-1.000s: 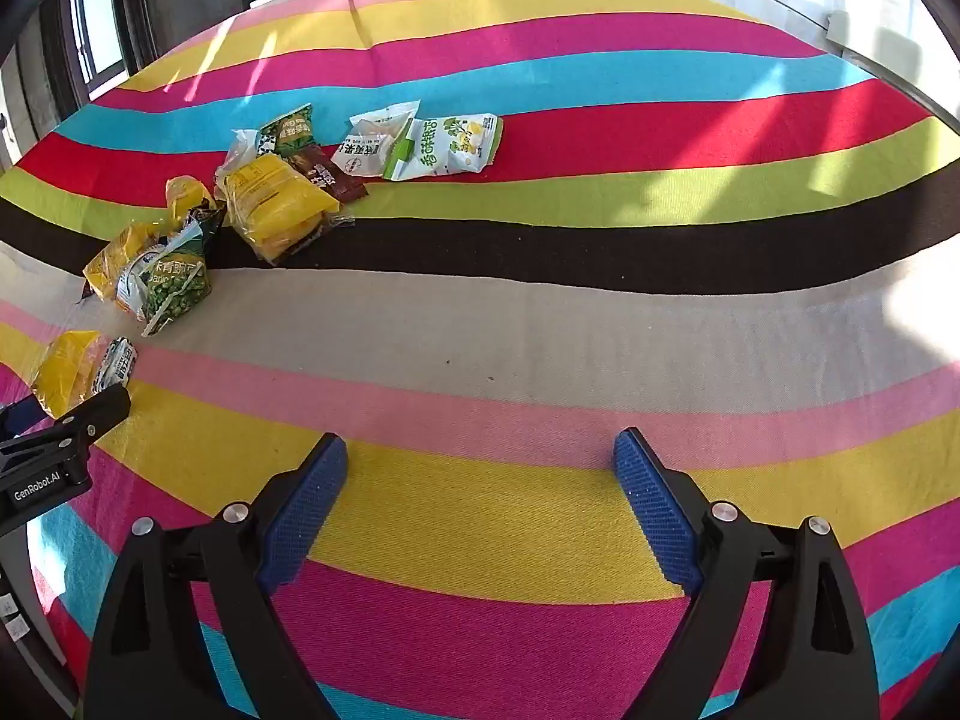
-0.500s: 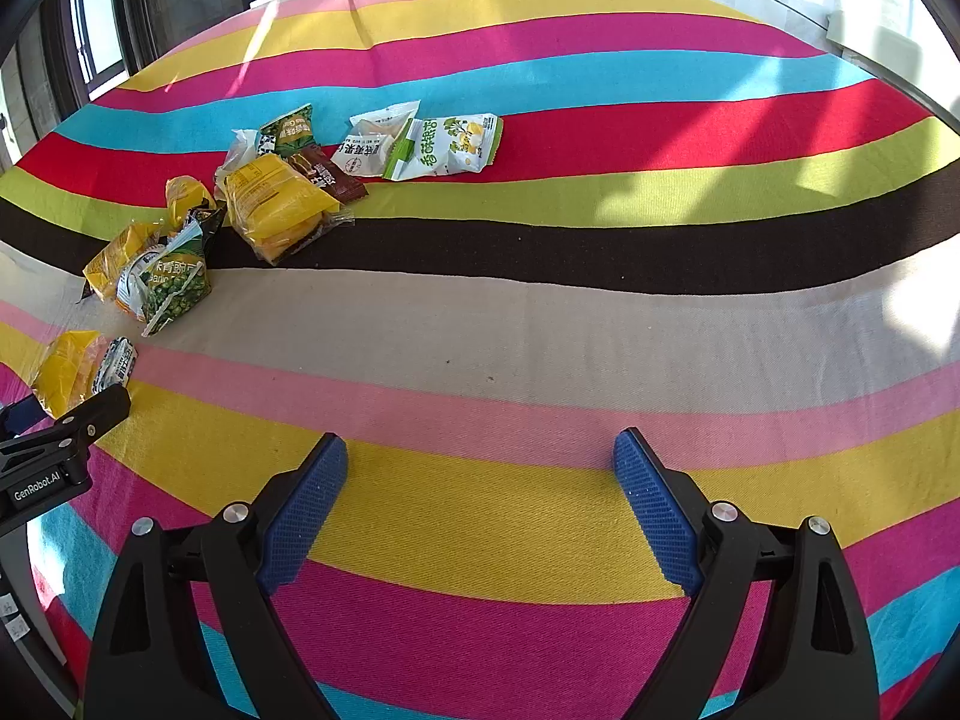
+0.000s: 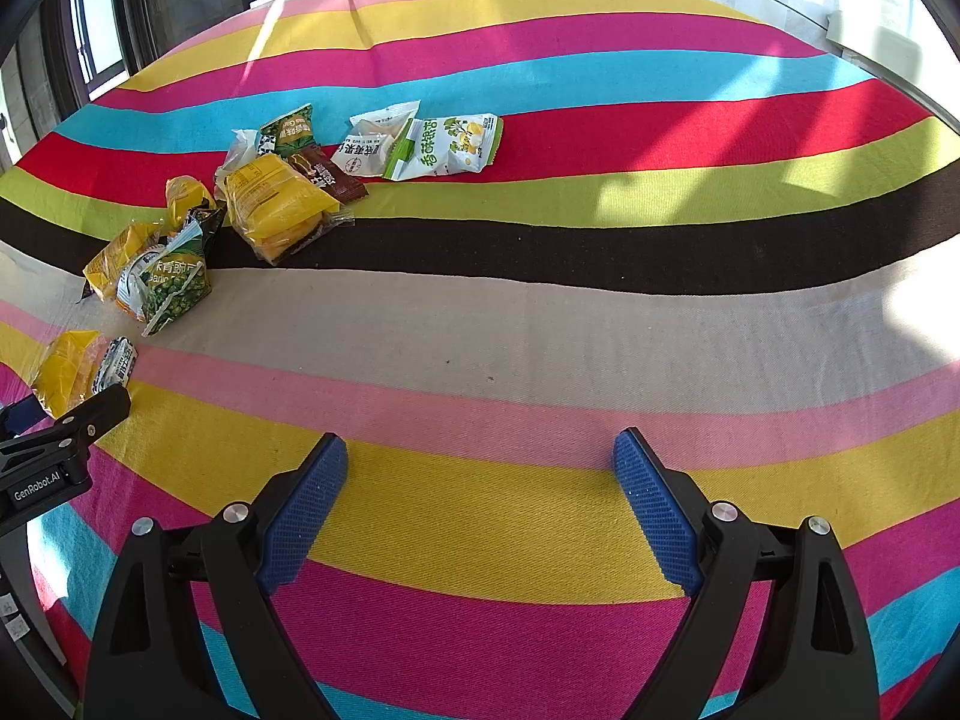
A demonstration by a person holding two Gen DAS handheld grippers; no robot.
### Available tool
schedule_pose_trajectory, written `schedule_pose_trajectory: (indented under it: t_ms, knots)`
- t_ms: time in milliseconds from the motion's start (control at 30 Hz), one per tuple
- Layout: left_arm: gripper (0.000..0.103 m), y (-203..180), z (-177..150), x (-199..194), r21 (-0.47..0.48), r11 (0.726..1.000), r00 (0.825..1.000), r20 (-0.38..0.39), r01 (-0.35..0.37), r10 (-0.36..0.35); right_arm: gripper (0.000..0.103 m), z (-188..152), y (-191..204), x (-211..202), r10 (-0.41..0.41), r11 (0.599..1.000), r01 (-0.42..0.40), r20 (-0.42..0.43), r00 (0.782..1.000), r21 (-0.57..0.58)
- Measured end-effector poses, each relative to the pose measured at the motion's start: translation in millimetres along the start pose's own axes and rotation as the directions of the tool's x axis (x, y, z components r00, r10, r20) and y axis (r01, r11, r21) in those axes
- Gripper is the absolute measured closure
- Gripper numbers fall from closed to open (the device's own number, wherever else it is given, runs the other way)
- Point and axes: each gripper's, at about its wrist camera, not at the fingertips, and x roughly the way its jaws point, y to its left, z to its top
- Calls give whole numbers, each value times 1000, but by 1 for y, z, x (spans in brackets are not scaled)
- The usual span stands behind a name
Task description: Organize snacks
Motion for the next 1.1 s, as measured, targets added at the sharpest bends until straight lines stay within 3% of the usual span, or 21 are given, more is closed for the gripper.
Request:
schedule_pose_trajectory:
  t_ms: [867,1000,1100]
  knots:
    - [1,1,-2,0,-10,1000,1000,-1,-14,14,16,1,2,1,-3,1000,3,0,1000,-2]
    - [1,5,-2,-4,38,998,998,-56,42,-39,16,1,5,-1,3,1000,-3,-4,1000,-11]
    - [1,21,-2,-9,23,990,988,-63,140,-138,16,1,5,-2,24,999,-25,-19,1000,-35]
